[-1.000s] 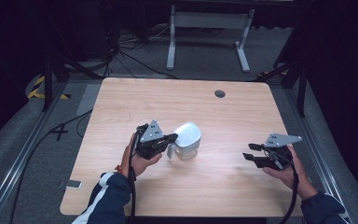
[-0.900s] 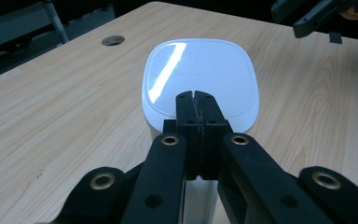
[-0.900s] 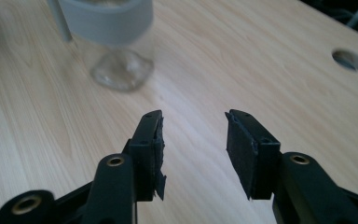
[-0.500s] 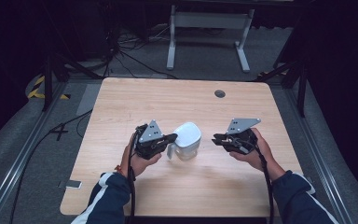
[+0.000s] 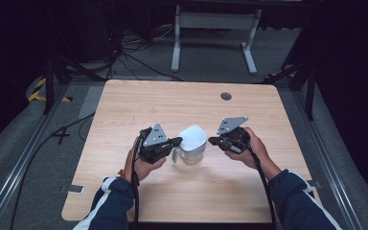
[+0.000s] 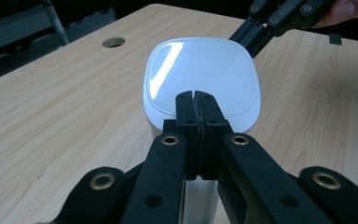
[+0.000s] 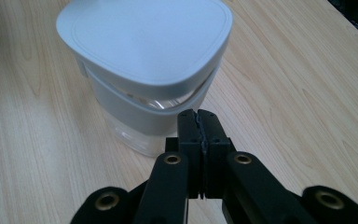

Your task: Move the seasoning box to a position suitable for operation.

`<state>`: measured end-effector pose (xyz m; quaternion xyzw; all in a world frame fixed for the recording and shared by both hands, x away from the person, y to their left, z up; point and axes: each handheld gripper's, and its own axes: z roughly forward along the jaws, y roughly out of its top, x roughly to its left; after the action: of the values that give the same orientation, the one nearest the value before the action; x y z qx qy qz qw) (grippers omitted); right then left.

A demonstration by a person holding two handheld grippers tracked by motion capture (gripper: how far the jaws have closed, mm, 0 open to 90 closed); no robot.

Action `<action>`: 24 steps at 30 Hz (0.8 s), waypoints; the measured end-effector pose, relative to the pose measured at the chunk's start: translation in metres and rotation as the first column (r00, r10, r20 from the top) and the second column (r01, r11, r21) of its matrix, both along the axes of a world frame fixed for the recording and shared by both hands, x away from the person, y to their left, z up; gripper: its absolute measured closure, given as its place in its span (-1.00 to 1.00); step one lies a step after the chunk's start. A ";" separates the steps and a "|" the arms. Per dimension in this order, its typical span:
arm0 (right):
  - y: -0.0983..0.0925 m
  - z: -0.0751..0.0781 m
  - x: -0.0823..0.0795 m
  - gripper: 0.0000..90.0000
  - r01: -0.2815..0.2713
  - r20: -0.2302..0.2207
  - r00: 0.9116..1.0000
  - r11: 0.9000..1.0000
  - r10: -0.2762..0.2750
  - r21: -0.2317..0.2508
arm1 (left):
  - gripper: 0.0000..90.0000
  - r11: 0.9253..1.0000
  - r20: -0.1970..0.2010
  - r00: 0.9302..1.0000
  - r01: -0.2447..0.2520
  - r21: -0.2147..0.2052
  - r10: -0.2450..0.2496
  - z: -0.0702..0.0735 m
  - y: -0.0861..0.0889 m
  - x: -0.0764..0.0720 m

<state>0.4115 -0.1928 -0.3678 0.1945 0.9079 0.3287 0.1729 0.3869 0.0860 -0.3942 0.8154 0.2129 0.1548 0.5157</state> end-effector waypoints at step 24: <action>0.018 0.017 -0.015 0.99 -0.075 0.098 0.993 0.996 0.070 0.049 | 0.94 0.998 0.029 0.999 -0.027 0.051 0.026 0.005 0.014 -0.012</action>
<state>0.3969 -0.1747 -0.3504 0.1498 0.8961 0.3674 0.1991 0.3748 0.0995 -0.3893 0.8231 0.2123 0.1785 0.4956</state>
